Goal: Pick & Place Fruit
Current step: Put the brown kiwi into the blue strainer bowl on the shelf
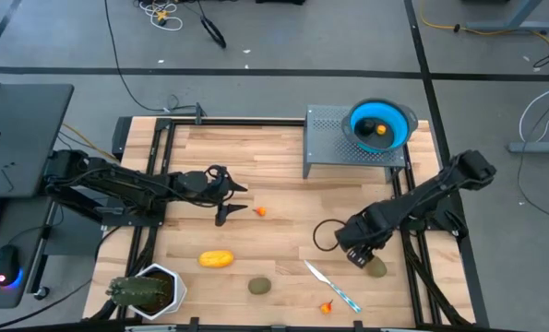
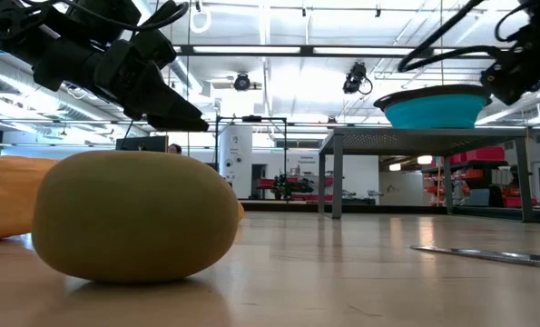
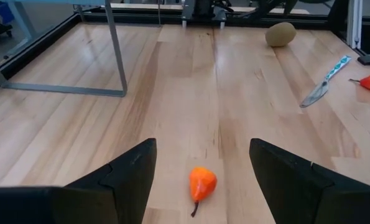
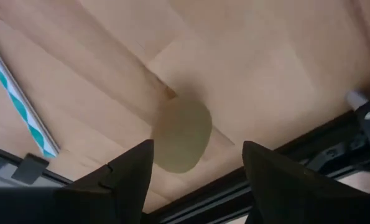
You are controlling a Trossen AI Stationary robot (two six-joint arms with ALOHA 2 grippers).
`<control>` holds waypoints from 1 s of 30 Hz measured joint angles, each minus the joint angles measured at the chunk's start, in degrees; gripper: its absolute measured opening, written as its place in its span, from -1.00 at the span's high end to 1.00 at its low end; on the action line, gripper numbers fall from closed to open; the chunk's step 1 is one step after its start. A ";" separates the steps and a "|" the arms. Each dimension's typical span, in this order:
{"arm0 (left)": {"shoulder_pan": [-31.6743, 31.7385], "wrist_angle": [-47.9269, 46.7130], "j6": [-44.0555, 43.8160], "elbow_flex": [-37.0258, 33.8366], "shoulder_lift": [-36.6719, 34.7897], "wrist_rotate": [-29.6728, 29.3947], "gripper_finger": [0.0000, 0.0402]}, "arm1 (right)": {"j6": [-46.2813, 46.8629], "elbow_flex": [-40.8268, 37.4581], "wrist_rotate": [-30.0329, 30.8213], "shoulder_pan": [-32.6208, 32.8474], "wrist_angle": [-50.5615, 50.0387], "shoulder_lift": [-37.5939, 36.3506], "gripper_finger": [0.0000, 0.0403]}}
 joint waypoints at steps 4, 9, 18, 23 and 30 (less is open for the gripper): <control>0.00 -0.06 0.32 0.00 0.00 0.17 -0.32 | 3.80 0.00 -0.05 2.56 0.66 0.99 -0.38; -0.02 -0.22 1.40 0.00 0.00 1.47 -0.32 | 7.89 0.00 0.73 5.20 5.20 1.17 -0.46; 0.00 0.04 4.34 0.00 0.00 1.53 -0.32 | 16.89 0.00 3.58 9.27 5.53 2.47 -0.46; 0.00 1.01 6.01 0.00 0.00 1.53 -0.32 | 21.38 0.00 3.58 12.56 6.04 4.73 -0.46; 0.00 1.97 6.28 0.00 0.00 1.53 -0.32 | 21.79 0.00 5.77 14.53 7.18 7.43 -0.46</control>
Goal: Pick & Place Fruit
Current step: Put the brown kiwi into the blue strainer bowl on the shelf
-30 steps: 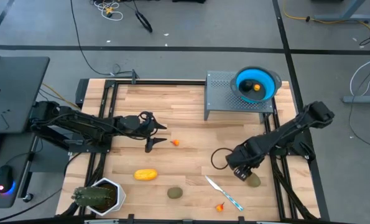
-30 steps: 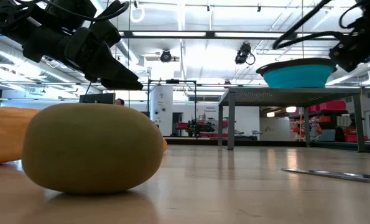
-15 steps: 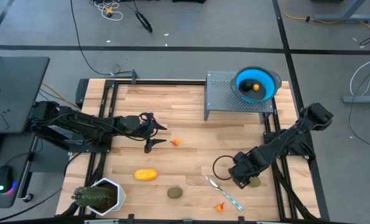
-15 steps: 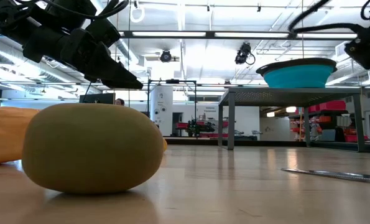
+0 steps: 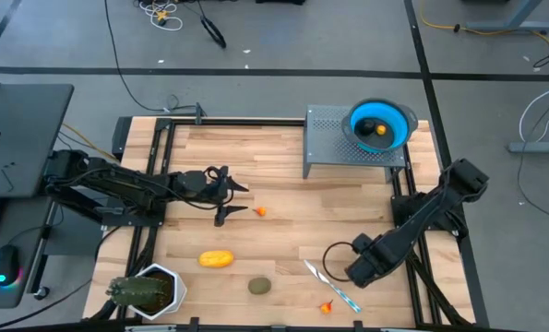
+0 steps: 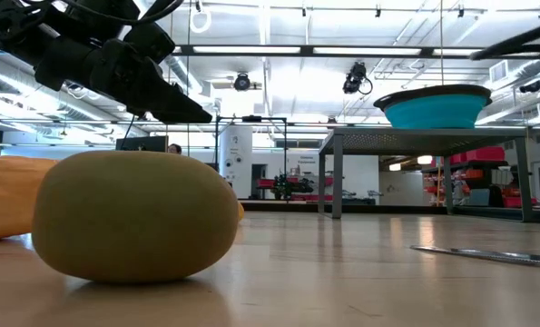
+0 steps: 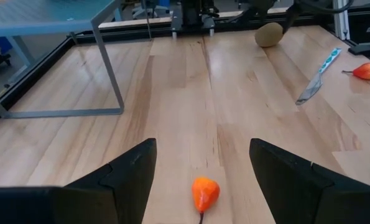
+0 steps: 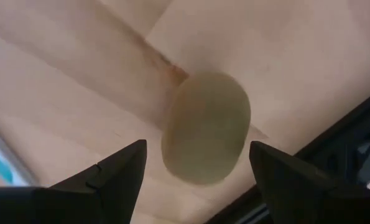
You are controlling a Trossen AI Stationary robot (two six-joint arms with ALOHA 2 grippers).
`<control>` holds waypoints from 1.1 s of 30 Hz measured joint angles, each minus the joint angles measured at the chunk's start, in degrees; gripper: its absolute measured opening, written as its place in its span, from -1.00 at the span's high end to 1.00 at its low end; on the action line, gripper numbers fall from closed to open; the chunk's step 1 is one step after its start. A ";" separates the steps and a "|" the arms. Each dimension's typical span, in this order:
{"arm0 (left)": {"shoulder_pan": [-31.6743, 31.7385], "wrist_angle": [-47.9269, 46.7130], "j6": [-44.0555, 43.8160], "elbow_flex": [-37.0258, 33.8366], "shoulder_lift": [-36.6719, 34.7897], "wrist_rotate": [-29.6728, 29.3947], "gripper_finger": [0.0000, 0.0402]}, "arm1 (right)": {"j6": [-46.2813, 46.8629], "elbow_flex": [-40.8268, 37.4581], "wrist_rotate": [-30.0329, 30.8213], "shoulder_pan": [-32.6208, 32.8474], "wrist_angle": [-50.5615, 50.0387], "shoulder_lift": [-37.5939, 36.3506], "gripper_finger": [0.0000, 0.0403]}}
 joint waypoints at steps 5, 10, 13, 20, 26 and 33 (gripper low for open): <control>0.00 -0.37 -0.38 0.00 0.00 0.78 -0.32 | 0.16 0.00 2.27 0.41 0.16 2.00 -0.46; -0.02 -1.02 -0.68 0.00 0.00 0.84 -0.32 | -0.45 0.00 1.86 0.44 0.36 3.25 -0.46; -0.02 -1.37 -0.70 0.00 0.00 0.85 -0.32 | -0.48 0.00 1.88 0.44 0.40 3.31 -0.42; -0.02 -1.98 -1.74 0.00 0.00 0.85 -0.32 | 0.90 0.00 1.83 1.07 1.80 3.31 -0.21; -0.02 -2.36 -1.86 0.00 0.00 0.85 -0.32 | 1.58 -0.34 1.75 2.21 2.05 3.23 -0.13; -0.02 -2.33 -1.82 0.00 0.00 0.85 -0.32 | 2.41 -1.62 0.67 2.30 2.64 3.02 -0.13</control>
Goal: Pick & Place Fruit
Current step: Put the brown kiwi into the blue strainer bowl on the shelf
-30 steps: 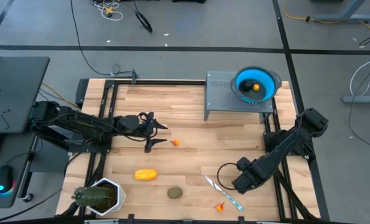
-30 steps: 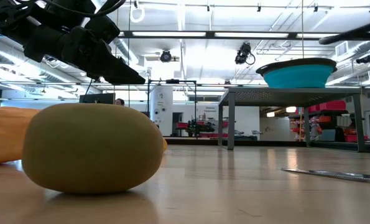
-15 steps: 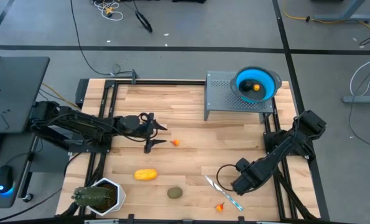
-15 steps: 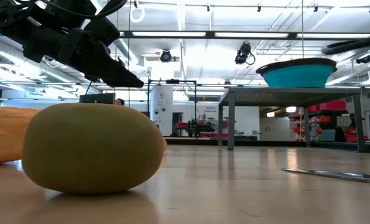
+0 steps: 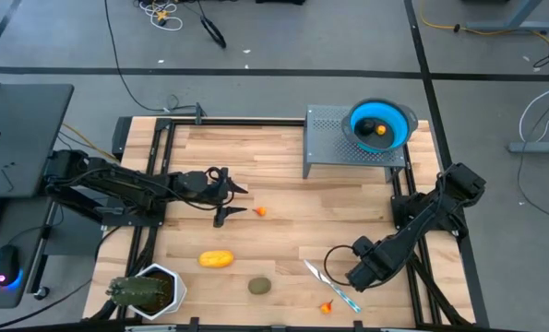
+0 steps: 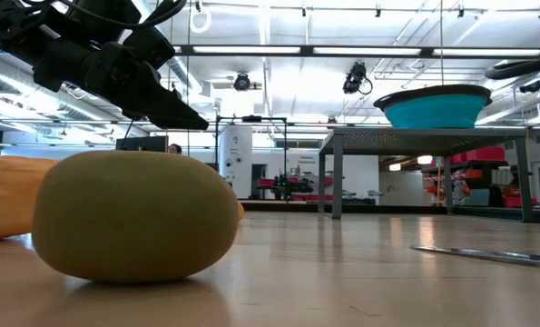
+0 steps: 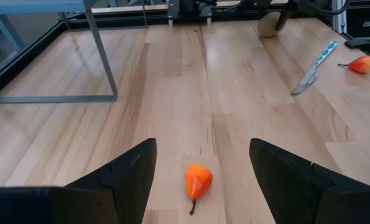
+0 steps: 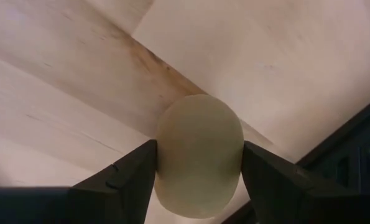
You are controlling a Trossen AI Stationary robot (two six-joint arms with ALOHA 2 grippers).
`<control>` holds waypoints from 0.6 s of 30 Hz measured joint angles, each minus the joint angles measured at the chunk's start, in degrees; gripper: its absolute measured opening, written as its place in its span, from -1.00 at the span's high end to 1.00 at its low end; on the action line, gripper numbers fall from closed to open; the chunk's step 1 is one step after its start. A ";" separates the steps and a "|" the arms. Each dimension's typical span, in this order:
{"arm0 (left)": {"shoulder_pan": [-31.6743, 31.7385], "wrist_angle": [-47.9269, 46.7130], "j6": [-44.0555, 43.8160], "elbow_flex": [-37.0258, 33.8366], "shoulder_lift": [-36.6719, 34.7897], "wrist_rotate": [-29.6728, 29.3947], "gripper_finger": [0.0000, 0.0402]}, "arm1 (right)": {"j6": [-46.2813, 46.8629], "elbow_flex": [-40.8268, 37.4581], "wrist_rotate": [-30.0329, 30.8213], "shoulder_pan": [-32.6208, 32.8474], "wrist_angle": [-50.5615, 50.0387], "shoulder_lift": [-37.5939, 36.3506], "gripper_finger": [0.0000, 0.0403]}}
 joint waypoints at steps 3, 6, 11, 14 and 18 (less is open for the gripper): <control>0.00 0.06 0.03 0.00 0.00 -0.02 -0.32 | -0.39 0.19 -0.17 -0.45 -0.29 -0.42 -0.12; 0.02 0.14 0.05 0.00 0.00 -0.07 -0.32 | -3.81 2.16 1.28 -1.91 -2.67 -1.46 -0.12; 0.02 0.12 0.05 0.00 0.00 -0.13 -0.32 | -10.40 8.09 12.04 -5.57 -12.63 -4.85 -0.12; 0.02 0.12 -0.10 0.00 0.00 -0.03 -0.32 | -12.64 12.30 22.36 -8.65 -21.30 -7.16 -0.12; 0.02 0.07 -0.38 0.00 0.00 -0.02 -0.32 | -13.88 16.63 35.86 -13.96 -30.11 -9.81 -0.12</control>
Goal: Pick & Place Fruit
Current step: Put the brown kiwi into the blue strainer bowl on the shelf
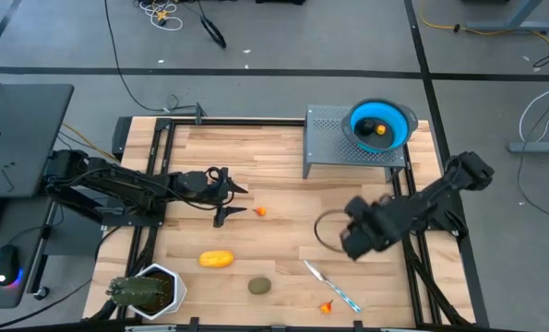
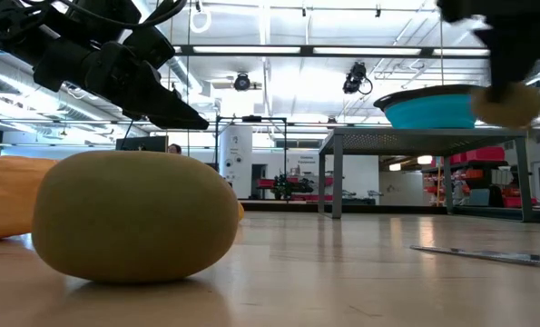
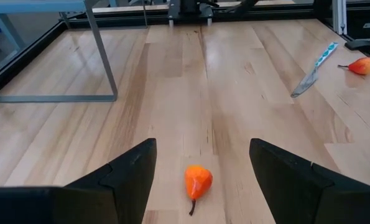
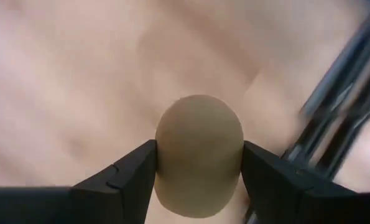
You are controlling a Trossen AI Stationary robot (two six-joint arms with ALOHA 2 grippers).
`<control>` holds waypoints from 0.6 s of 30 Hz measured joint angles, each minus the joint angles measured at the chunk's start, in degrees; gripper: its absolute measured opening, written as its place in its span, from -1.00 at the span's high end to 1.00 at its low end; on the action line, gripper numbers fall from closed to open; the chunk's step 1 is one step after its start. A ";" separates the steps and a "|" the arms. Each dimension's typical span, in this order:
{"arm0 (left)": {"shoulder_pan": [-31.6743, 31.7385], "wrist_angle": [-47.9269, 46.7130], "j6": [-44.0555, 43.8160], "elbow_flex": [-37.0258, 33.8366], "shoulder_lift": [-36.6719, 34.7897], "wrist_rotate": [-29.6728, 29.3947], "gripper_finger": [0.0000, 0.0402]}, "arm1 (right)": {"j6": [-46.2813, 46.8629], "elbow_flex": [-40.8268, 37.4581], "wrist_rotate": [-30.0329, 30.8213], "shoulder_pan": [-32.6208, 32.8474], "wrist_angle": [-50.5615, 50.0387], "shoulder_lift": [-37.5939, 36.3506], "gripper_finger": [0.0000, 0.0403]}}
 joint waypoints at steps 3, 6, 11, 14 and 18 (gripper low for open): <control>0.00 -0.07 0.02 0.00 0.00 0.00 -0.32 | -4.13 1.22 8.41 -4.41 -1.63 -1.75 -0.12; 0.00 -0.28 0.14 0.00 0.00 0.00 -0.32 | -7.68 1.33 15.47 -9.67 -1.67 -3.32 -0.12; 0.00 -0.42 0.24 0.00 0.00 0.02 -0.32 | -10.80 1.40 26.03 -17.65 -1.47 -5.27 -0.12; 0.00 -0.54 0.39 0.00 0.00 0.02 -0.32 | -11.20 2.68 32.36 -20.40 -1.25 -6.96 -0.12; 0.00 -0.87 1.40 0.00 0.00 -0.07 -0.32 | -13.32 5.48 39.26 -21.86 -0.64 -9.69 -0.12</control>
